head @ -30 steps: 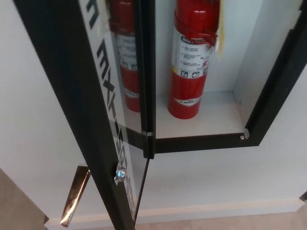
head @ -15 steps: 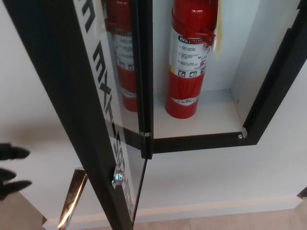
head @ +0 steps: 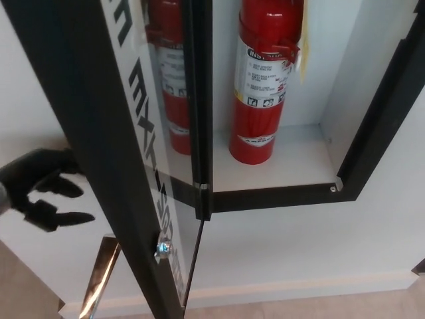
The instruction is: The robot wallks towards the fire extinguisher and uses its left hand to push the door to the right and close it
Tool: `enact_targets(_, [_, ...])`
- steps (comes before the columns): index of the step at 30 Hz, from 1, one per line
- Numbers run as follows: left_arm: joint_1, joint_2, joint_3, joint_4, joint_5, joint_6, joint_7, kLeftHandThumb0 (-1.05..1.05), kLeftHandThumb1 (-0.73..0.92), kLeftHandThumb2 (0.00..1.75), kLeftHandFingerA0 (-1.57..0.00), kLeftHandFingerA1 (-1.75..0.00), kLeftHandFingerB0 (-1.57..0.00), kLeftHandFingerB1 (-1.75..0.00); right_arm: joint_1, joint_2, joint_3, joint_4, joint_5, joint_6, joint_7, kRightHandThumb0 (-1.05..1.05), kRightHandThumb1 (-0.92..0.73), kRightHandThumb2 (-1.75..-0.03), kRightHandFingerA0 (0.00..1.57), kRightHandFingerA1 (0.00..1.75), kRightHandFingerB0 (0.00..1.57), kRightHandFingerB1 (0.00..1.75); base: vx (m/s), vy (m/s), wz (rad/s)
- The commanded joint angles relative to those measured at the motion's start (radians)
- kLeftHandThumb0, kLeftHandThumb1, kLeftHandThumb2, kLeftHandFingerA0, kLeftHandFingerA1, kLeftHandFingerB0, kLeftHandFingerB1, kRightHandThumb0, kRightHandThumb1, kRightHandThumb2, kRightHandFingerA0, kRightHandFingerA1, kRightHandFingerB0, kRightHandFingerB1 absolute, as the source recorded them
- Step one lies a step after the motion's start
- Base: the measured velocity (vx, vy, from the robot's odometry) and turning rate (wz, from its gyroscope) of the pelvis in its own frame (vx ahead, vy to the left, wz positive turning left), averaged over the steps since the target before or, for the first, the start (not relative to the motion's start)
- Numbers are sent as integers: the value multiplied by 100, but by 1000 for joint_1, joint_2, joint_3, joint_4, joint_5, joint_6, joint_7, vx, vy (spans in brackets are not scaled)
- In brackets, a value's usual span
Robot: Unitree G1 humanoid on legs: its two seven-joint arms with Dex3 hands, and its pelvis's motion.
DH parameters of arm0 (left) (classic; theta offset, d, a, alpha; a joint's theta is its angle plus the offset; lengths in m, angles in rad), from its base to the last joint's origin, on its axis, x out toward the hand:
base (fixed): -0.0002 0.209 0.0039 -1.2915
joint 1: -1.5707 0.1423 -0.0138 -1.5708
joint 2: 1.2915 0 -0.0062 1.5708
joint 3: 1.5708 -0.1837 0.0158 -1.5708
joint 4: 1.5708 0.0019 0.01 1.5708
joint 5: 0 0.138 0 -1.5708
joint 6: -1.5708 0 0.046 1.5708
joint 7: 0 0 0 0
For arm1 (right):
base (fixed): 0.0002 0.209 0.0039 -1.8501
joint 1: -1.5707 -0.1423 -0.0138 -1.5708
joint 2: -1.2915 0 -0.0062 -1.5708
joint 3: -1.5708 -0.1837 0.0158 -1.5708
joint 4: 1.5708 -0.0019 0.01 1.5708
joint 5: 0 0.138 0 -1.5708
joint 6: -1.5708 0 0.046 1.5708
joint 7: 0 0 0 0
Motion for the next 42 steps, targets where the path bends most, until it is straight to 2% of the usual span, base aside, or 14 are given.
enact_targets(1, [-2,-12,-23,-51,18,43,-58,-61,37,77,-47,-56,-38,-48,14,-12,-14,-15,14,5,13,-58,-48,-55,32,48,31,34,0,0,0])
enact_targets(2, [11,-21,-43,-112,19,49,-84,-60,48,56,-50,-48,-44,-35,9,-14,-8,-10,4,6,7,-57,-49,-55,33,47,32,31,0,0,0])
enact_targets(6, [53,-29,-100,-287,14,72,-167,-62,48,56,-52,-49,-45,-36,-17,-21,12,29,-25,-3,-9,-59,-48,-55,32,47,31,31,0,0,0])
enact_targets(7, [71,-25,-112,-351,3,94,-194,-61,38,76,-46,-54,-41,-48,-16,-23,10,27,-22,-6,-6,-58,-50,-55,33,48,31,33,0,0,0])
enact_targets(10, [111,-16,-133,-491,-24,150,-253,-62,37,77,-48,-56,-42,-49,-32,-25,8,66,-19,-28,-6,-58,-47,-56,32,48,32,32,0,0,0])
enact_targets(11, [116,-13,-135,-516,-31,163,-269,-62,48,56,-52,-49,-46,-38,-37,-25,6,76,-18,-28,-7,-61,-39,-76,29,53,26,43,0,0,0])
enact_targets(13, [119,-9,-136,-537,-35,177,-283,-62,48,56,-52,-49,-46,-38,-36,-26,4,70,-16,-20,-5,-61,-39,-76,29,53,26,43,0,0,0])
enact_targets(14, [121,-7,-134,-547,-36,184,-286,-64,47,56,-52,-49,-46,-38,-38,-26,3,73,-15,-20,-4,-57,-48,-56,32,46,33,32,0,0,0])
enact_targets(20, [134,-3,-119,-622,-58,242,-323,-64,47,55,-54,-53,-50,-39,-56,-24,-11,113,-1,-29,3,-53,-49,-55,29,44,34,32,0,0,0])
enact_targets(33, [31,49,-168,-787,-142,370,-572,-61,48,55,-50,-52,-52,-43,-43,-25,-8,67,-5,-12,6,-53,-49,-55,28,46,34,33,0,0,0])
enact_targets(34, [14,39,-164,-800,-153,375,-573,-69,43,58,-54,-57,-54,-46,-42,-24,-6,68,-7,-12,5,-52,-49,-56,27,46,34,33,0,0,0])
enact_targets(37, [0,25,-156,-809,-166,368,-568,-69,43,58,-54,-57,-54,-46,-40,-21,-1,65,-10,-10,3,-52,-49,-56,27,46,34,33,0,0,0])
enact_targets(38, [-15,8,-151,-793,-175,361,-562,-62,51,56,-55,-55,-54,-45,-45,-19,1,77,-11,-12,3,-53,-49,-56,29,44,33,32,0,0,0])
enact_targets(42, [-70,-58,-131,-755,-184,361,-518,-55,51,56,-58,-54,-55,-43,-44,-18,-1,83,-3,-15,13,-54,-49,-55,27,45,33,32,0,0,0])
